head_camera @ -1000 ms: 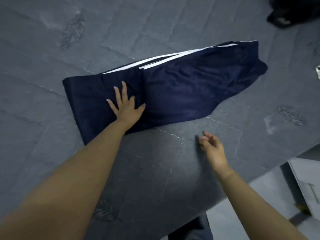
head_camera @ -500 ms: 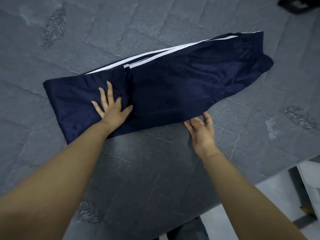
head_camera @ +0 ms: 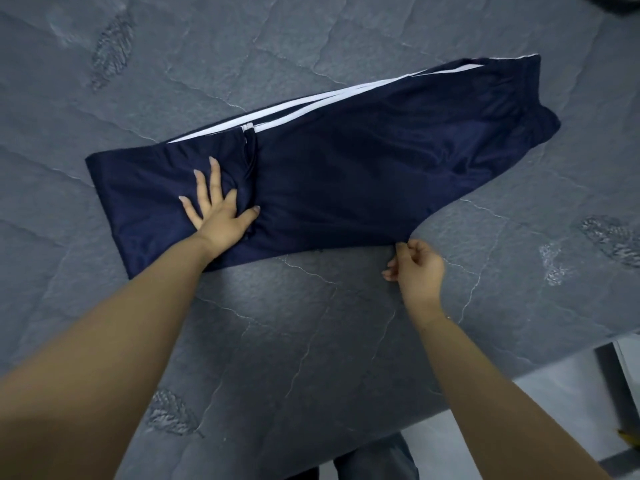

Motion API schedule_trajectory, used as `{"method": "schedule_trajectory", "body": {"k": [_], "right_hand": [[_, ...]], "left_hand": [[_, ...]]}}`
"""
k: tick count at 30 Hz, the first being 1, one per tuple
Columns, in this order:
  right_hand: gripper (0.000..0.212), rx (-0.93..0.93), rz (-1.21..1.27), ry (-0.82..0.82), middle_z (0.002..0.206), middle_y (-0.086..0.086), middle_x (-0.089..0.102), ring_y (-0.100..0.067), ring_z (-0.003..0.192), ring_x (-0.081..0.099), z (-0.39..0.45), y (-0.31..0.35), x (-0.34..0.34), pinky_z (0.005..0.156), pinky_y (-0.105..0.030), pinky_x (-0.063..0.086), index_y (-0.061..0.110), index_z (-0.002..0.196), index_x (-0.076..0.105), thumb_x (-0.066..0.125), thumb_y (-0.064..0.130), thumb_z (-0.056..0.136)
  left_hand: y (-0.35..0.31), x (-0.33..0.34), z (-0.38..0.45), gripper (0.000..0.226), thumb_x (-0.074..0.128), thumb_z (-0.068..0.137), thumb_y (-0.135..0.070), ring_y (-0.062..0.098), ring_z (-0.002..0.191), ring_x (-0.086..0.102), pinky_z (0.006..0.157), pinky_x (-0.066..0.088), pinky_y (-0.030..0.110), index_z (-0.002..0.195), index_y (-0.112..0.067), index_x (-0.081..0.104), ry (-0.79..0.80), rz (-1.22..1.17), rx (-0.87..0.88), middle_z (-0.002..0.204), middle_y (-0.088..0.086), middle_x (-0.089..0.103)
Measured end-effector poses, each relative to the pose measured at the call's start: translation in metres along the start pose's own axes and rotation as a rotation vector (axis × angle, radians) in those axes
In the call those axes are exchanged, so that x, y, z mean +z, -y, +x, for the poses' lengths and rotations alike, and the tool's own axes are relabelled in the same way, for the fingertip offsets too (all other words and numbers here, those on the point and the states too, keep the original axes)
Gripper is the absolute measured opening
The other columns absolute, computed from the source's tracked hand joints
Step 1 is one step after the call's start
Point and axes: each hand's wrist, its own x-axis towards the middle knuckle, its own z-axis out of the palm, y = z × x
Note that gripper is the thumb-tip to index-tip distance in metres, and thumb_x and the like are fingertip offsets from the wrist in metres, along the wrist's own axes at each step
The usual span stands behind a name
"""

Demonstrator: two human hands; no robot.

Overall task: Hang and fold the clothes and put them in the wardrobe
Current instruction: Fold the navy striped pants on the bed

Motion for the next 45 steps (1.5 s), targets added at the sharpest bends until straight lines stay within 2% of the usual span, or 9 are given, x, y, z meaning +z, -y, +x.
{"method": "schedule_trajectory", "body": {"k": [5, 11, 14, 17, 19, 32, 37, 41, 45], "right_hand": [[0.005, -0.384, -0.539, -0.049, 0.072, -0.002, 0.062, -0.018, 0.063, 0.057, 0.004, 0.032, -0.017, 0.059, -0.029, 0.044, 0.013, 0.086, 0.058, 0.059, 0.018, 0.089], [0.019, -1.029, -0.922, 0.379, 0.111, -0.011, 0.06, -0.028, 0.1, 0.056, 0.058, 0.121, 0.017, 0.085, -0.044, 0.048, 0.005, 0.11, 0.065, 0.058, 0.011, 0.093], [0.032, -1.204, -1.083, 0.434, 0.129, -0.016, 0.054, -0.035, 0.117, 0.049, 0.101, 0.164, 0.058, 0.099, -0.046, 0.04, 0.004, 0.126, 0.06, 0.056, 0.016, 0.096], [0.037, -1.198, -1.106, 0.391, 0.141, -0.012, 0.045, -0.031, 0.128, 0.042, 0.122, 0.182, 0.097, 0.104, -0.042, 0.035, 0.009, 0.132, 0.054, 0.052, 0.026, 0.099], [0.035, -1.166, -1.135, 0.356, 0.135, -0.008, 0.048, -0.028, 0.125, 0.042, 0.123, 0.178, 0.114, 0.101, -0.037, 0.033, 0.013, 0.129, 0.055, 0.048, 0.032, 0.101], [0.02, -1.205, -1.362, 0.219, 0.122, -0.019, 0.053, -0.04, 0.101, 0.055, 0.125, 0.198, 0.15, 0.074, -0.041, 0.034, 0.002, 0.117, 0.051, 0.045, 0.014, 0.102], [0.024, -1.056, -1.25, 0.222, 0.123, -0.017, 0.054, -0.034, 0.116, 0.047, 0.129, 0.198, 0.158, 0.09, -0.043, 0.037, 0.005, 0.114, 0.055, 0.045, 0.023, 0.102], [0.028, -1.163, -1.154, 0.183, 0.13, -0.014, 0.05, -0.032, 0.119, 0.046, 0.119, 0.182, 0.152, 0.098, -0.04, 0.035, 0.006, 0.121, 0.055, 0.046, 0.019, 0.098], [0.045, -1.257, -1.14, 0.493, 0.156, -0.012, 0.03, -0.03, 0.144, 0.027, 0.103, 0.148, 0.135, 0.119, -0.044, 0.018, 0.006, 0.144, 0.043, 0.043, 0.019, 0.101]], "left_hand": [[-0.002, -0.004, 0.0, 0.031, 0.051, 0.093, -0.052, 0.014, 0.142, -0.032, 0.11, -0.024, 0.053, 0.094, -0.02, 0.054, 0.012, -0.014, -0.025, 0.154, -0.018, -0.033], [-0.012, -0.005, -0.008, 0.045, 0.046, 0.095, -0.057, 0.011, 0.147, -0.017, 0.113, -0.021, 0.046, 0.086, -0.016, 0.063, -0.123, -0.167, -0.06, 0.161, -0.016, -0.011], [-0.021, -0.01, -0.021, 0.031, 0.053, 0.098, -0.039, 0.013, 0.149, 0.012, 0.121, -0.005, 0.037, 0.119, -0.019, 0.064, -0.323, -0.435, -0.069, 0.16, -0.006, 0.021], [-0.035, -0.019, -0.038, 0.017, 0.055, 0.099, -0.025, 0.014, 0.137, 0.04, 0.119, 0.025, 0.033, 0.11, -0.036, 0.061, -0.42, -0.832, -0.067, 0.15, 0.003, 0.042], [-0.04, -0.022, -0.048, 0.029, 0.054, 0.099, -0.024, 0.014, 0.132, 0.046, 0.115, 0.033, 0.037, 0.128, -0.02, 0.057, -0.453, -0.919, -0.072, 0.142, 0.006, 0.051], [-0.046, -0.032, -0.062, 0.034, 0.05, 0.101, -0.026, 0.012, 0.124, 0.053, 0.111, 0.039, 0.038, 0.131, -0.011, 0.055, -0.498, -1.071, -0.079, 0.13, 0.003, 0.059], [-0.054, -0.034, -0.05, 0.032, 0.049, 0.102, -0.025, 0.014, 0.122, 0.054, 0.11, 0.04, 0.039, 0.129, -0.009, 0.055, -0.531, -1.035, -0.045, 0.128, 0.007, 0.06], [-0.067, -0.027, -0.042, 0.03, 0.05, 0.101, -0.025, 0.014, 0.126, 0.051, 0.111, 0.038, 0.037, 0.129, -0.014, 0.055, -0.497, -1.02, -0.001, 0.133, 0.007, 0.056], [-0.081, -0.014, -0.039, 0.029, 0.049, 0.101, -0.025, 0.017, 0.129, 0.049, 0.111, 0.038, 0.039, 0.128, -0.016, 0.056, -0.426, -0.973, 0.08, 0.136, 0.01, 0.053]]}}
